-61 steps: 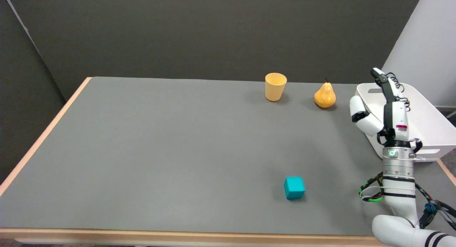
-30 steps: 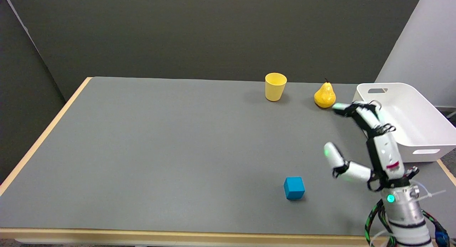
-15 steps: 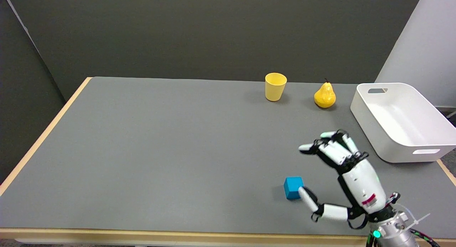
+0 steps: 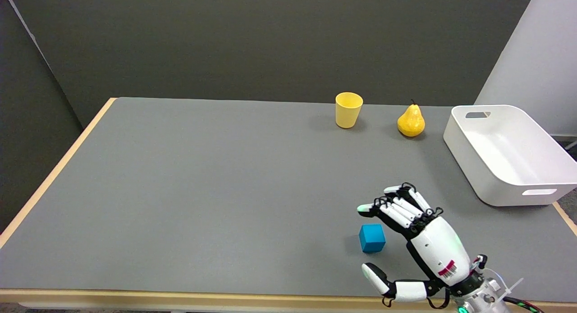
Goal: Pick up the cube.
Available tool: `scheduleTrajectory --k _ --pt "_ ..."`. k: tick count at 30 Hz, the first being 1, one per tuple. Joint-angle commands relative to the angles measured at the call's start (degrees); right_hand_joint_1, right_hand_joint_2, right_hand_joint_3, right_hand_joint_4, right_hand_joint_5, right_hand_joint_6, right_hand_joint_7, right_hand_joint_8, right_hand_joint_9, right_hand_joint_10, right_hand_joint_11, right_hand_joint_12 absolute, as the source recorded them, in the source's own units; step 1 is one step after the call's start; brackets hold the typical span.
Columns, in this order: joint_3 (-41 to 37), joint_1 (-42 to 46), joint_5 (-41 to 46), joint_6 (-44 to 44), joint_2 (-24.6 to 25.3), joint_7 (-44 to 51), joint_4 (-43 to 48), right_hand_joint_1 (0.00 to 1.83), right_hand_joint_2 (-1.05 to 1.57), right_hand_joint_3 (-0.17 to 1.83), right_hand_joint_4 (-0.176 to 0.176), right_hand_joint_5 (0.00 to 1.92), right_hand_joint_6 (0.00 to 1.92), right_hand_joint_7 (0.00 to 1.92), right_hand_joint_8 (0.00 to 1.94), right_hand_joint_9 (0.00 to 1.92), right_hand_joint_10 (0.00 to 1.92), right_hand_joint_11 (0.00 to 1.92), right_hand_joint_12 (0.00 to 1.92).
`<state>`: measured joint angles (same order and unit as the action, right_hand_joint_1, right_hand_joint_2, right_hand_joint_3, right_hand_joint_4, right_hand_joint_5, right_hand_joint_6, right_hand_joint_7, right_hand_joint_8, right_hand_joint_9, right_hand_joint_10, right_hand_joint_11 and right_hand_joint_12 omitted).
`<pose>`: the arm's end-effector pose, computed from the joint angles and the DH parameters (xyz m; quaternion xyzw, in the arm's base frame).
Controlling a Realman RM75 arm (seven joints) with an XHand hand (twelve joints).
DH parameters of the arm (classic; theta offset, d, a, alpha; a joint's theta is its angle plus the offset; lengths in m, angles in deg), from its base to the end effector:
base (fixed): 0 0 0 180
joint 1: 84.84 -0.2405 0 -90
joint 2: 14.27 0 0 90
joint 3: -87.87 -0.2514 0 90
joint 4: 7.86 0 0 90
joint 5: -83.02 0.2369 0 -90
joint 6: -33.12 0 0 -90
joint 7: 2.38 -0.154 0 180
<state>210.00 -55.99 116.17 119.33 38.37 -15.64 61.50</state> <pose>-0.3268 -0.1384 0.3125 0.7885 0.0029 0.2435 0.5647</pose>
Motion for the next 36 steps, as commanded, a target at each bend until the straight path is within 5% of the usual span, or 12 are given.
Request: scheduleTrajectory --k 1,36 --pt "0.17 -5.60 0.56 -4.94 -0.19 -6.75 -4.03 0.54 0.61 0.84 0.024 0.36 0.66 0.52 0.59 0.39 1.02 0.00 1.08" --pt "-0.07 -7.57 6.82 -8.67 0.54 -8.44 -10.07 0.70 0.63 0.89 0.024 0.36 0.65 0.50 0.57 0.36 0.97 0.00 1.05"
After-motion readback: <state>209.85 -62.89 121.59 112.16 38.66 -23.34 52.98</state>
